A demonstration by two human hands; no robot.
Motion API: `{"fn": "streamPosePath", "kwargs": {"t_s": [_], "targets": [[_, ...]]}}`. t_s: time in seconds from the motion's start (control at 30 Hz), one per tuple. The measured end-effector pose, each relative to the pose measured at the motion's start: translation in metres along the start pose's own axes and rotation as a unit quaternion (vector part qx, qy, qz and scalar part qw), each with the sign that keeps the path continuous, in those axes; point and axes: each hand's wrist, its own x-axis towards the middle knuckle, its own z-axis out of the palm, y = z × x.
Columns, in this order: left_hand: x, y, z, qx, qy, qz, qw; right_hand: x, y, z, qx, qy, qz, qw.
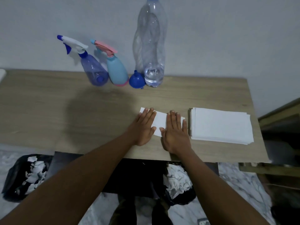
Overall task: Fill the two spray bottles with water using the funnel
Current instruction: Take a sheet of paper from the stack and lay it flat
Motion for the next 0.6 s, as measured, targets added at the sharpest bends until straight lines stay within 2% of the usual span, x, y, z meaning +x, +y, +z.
{"fn": "streamPosePath", "kwargs": {"t_s": [0.2, 0.37, 0.6], "targets": [[-0.037, 0.018, 0.011, 0.014, -0.021, -0.018, 1.0, -0.041, -0.011, 0.009, 0.006, -0.025, 0.016, 1.0], [-0.061, 0.031, 0.023, 0.009, -0.006, -0.039, 0.999, -0.063, -0.018, 0.014, 0.004, -0.047, 0.014, 0.999], [-0.097, 0.022, 0.029, -0.013, -0.035, -0.063, 0.997, -0.081, -0.038, 0.023, -0.023, -0.039, 0.003, 0.999]]}}
